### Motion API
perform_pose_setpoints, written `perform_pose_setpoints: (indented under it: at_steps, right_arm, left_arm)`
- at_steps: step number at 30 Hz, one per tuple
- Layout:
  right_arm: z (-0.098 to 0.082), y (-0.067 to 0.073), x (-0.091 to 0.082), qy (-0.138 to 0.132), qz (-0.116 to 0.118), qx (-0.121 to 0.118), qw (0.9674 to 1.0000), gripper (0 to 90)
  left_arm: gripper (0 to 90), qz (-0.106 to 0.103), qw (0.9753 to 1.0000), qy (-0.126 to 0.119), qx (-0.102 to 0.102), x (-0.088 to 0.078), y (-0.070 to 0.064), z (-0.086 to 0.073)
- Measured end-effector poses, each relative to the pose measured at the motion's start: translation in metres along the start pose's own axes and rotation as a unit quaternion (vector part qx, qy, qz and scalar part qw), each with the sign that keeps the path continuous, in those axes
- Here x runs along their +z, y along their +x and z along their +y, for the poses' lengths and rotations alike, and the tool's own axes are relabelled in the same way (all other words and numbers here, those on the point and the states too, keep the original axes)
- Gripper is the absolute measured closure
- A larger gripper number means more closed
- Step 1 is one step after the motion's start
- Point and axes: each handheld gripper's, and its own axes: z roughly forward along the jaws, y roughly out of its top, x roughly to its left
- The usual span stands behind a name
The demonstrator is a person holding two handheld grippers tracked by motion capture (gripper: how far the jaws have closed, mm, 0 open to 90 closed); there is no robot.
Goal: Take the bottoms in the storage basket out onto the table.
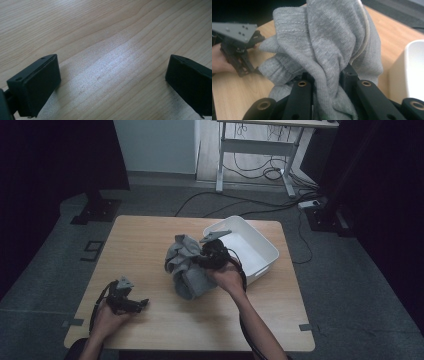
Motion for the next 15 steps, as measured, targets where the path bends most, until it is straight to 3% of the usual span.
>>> perform_pose_setpoints:
  at_steps: [15]
  right_arm:
    - [-0.054,0.012,0.057,0.032,0.014,-0.011,0.9993,73.8]
  left_arm:
    - [0.0,0.0,1.0,0.0,0.0,0.0,0.0,0.0]
